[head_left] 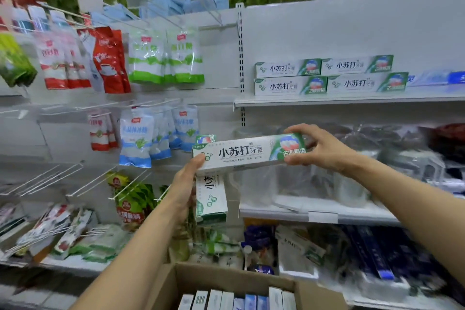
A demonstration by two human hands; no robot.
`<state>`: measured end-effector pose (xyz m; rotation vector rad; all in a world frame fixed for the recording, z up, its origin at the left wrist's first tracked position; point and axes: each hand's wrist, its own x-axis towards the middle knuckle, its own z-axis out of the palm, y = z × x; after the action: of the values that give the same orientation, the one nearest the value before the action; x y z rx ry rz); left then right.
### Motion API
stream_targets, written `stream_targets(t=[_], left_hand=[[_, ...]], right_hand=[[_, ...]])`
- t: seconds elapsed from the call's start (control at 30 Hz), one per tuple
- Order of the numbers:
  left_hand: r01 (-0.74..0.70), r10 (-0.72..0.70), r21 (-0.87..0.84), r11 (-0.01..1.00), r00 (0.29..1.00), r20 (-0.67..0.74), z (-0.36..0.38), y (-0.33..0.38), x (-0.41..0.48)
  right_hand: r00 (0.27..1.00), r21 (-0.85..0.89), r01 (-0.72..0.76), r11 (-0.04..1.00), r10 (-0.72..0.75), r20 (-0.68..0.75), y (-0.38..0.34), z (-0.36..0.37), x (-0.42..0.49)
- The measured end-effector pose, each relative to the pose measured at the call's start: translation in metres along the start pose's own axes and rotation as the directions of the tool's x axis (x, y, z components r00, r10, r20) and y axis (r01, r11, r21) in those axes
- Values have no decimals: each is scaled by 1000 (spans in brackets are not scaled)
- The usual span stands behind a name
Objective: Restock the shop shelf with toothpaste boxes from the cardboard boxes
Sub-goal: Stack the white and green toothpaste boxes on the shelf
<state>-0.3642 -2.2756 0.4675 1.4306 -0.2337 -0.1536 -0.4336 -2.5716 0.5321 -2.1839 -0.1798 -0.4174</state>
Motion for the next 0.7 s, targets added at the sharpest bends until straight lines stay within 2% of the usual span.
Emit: stream_targets(t=[0.1, 0.27, 0.57, 0.7], left_hand=[[-31, 31, 18, 999, 999, 15, 14, 23, 9], [-70, 71, 19, 997, 997, -22, 41, 67, 43], [-113, 108, -33, 993, 987, -120, 118, 139, 109], [-160, 164, 35, 986, 972, -167, 142, 160, 139]], right_hand=[[993, -199, 118, 973, -111, 49, -7, -23, 18], [960, -342, 256, 904, -280, -22, -14, -61, 47], [878, -409, 291, 865, -411, -246, 2, -136, 114], [842, -507, 256, 823, -447, -302, 12, -171, 160]])
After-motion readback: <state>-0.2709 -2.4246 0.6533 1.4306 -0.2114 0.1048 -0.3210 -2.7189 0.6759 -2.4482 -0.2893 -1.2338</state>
